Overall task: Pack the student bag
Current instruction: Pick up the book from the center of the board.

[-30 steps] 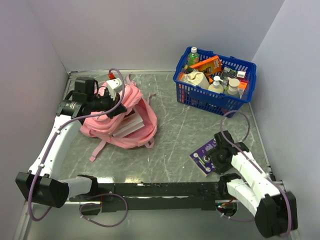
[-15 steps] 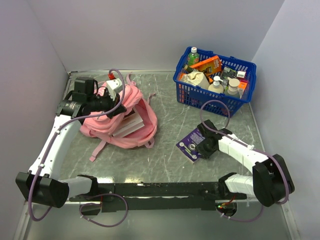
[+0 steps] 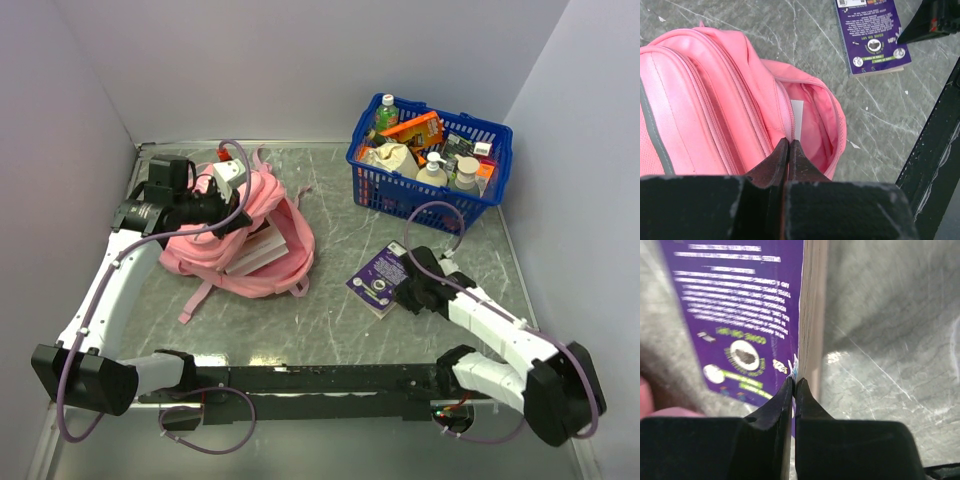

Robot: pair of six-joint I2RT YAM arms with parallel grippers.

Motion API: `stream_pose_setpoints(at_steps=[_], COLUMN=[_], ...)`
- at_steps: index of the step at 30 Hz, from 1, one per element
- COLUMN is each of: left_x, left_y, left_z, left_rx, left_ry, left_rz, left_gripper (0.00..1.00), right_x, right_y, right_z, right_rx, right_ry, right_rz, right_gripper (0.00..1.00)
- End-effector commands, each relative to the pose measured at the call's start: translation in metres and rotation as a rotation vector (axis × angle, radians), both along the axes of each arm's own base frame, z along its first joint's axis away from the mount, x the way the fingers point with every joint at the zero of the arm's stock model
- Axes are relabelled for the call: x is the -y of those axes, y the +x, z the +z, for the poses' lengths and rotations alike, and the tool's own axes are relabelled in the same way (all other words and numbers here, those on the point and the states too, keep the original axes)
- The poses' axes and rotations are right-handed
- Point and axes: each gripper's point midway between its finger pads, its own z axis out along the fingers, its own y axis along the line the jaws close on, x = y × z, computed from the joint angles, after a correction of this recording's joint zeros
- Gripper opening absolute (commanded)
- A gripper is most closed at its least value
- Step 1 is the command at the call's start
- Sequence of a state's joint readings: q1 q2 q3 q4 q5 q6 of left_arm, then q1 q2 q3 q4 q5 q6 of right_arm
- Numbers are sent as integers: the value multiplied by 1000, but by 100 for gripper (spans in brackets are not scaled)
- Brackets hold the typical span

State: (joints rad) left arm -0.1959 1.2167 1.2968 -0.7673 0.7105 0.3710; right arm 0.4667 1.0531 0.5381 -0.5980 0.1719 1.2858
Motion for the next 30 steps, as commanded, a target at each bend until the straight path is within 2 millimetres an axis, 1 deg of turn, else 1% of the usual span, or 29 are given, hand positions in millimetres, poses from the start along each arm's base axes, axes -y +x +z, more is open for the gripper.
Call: stream_pose_setpoints(at_steps=[1, 2, 4, 6, 7, 8, 9, 10, 12, 13, 14, 15, 16, 17, 18, 19, 20, 21, 22, 23, 24, 25, 26, 27, 28, 29, 30], left_x=[4, 4, 4, 4, 4, 4, 4, 4, 4, 4, 3, 3, 3, 2, 2, 2, 2, 2, 2, 2, 2, 2, 3, 3, 2, 2, 2], left_y=[3, 3, 3, 5, 5, 5, 6, 6, 7, 8, 8, 8, 8, 8, 8, 8, 8, 8, 8, 8, 9, 9, 9, 9, 9, 9, 9], left_z=[31, 33, 34, 34, 34, 34, 34, 33, 33, 33, 33, 33, 33, 32, 32, 32, 31, 31, 31, 31, 32, 33, 34, 34, 36, 36, 35], left_rx=[96, 97, 100, 104, 104, 101, 99, 98, 98, 99, 98, 98, 100, 99, 99, 101, 100, 101, 98, 97, 100, 101, 100, 102, 104, 106, 105], left_ry=[-32, -35, -36, -39, -40, -41, -39, -40, -37, -36, -34, -33, -33, -31, -30, -31, -30, -30, -34, -34, -35, -37, -39, -40, -41, -41, -39], left_rz=[-34, -32, -30, -23, -22, -21, -20, -21, -16, -16, -14, -13, -11, -8, -5, -5, -5, -2, -2, -1, -2, -1, 1, 1, 5, 5, 8], left_gripper=[1, 1, 1, 1, 1, 1, 1, 1, 1, 1, 1, 1, 1, 1, 1, 1, 1, 1, 1, 1, 1, 1, 1, 1, 1, 1, 1], right_x=[2, -3, -12, -22, -27, -36, -40, -46, -60, -65, -70, -76, -80, -86, -94, -100, -111, -122, -130, -140, -152, -160, -169, -178, -185, -193, -199], right_y=[30, 35, 46, 49, 55, 54, 56, 60, 61, 62, 66, 65, 66, 69, 68, 69, 71, 70, 69, 73, 70, 68, 73, 69, 68, 73, 73], right_z=[50, 62, 96, 120, 139, 148, 157, 177, 191, 206, 216, 224, 242, 252, 270, 278, 279, 299, 305, 304, 322, 327, 323, 335, 337, 331, 334], right_rx=[231, 276, 401, 477, 533, 549, 567, 614, 629, 658, 686, 697, 736, 760, 785, 798, 786, 825, 832, 822, 857, 864, 848, 865, 868, 847, 849], right_ry=[-39, -22, 21, 75, 95, 130, 146, 172, 227, 251, 271, 294, 312, 327, 359, 379, 400, 443, 460, 473, 499, 505, 500, 513, 522, 522, 532], right_rz=[49, 70, 113, 152, 172, 206, 221, 241, 289, 303, 317, 344, 364, 385, 420, 443, 476, 521, 548, 570, 606, 643, 663, 694, 724, 737, 751], right_gripper=[0, 0, 0, 0, 0, 0, 0, 0, 0, 0, 0, 0, 0, 0, 0, 0, 0, 0, 0, 0, 0, 0, 0, 0, 0, 0, 0])
